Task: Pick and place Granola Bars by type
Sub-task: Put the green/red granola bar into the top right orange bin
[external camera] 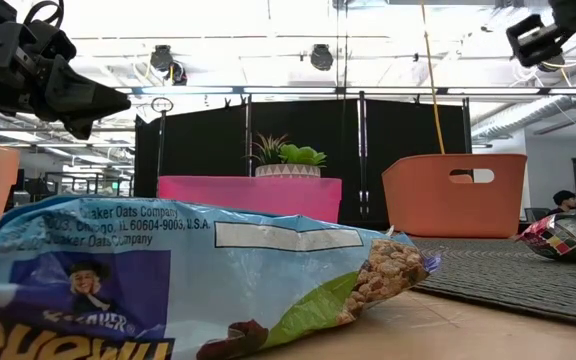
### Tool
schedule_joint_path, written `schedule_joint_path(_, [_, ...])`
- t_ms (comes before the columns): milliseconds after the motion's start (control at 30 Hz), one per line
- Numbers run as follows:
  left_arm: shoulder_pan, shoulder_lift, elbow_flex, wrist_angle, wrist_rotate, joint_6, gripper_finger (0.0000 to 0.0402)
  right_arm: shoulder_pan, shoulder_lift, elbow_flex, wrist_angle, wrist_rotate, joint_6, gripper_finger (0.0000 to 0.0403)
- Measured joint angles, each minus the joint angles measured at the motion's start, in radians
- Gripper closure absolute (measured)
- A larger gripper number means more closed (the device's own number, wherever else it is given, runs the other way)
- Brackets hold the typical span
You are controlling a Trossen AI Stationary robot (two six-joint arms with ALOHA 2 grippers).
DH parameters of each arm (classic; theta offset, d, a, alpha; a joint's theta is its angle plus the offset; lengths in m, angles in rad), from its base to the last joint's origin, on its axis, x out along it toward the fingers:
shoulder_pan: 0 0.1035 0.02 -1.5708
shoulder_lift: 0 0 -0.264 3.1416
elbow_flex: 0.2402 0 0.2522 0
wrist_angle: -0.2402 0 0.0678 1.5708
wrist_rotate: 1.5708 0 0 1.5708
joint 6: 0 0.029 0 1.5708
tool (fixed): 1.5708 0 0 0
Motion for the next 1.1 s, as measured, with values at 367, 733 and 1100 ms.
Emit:
schedule_joint_path(367, [0.000,0.000,0.000,0.000,0.000,0.000,0.0330,0.000,-0.178,-0.001,-0.591,0.376,-0.100,0.0261])
schedule_joint_path(733, [0.000,0.000,0.000,0.000,0.000,0.000,0.0330,0.002,-0.133,-0.016,-0.696,0.587,-0.039,0.0261])
schedule_joint_path(1100, [0.000,0.000,0.000,0.000,0.000,0.000,0.0330,0.069,-0.109,0.020,-0.460,0.493,-0.025,0.0275])
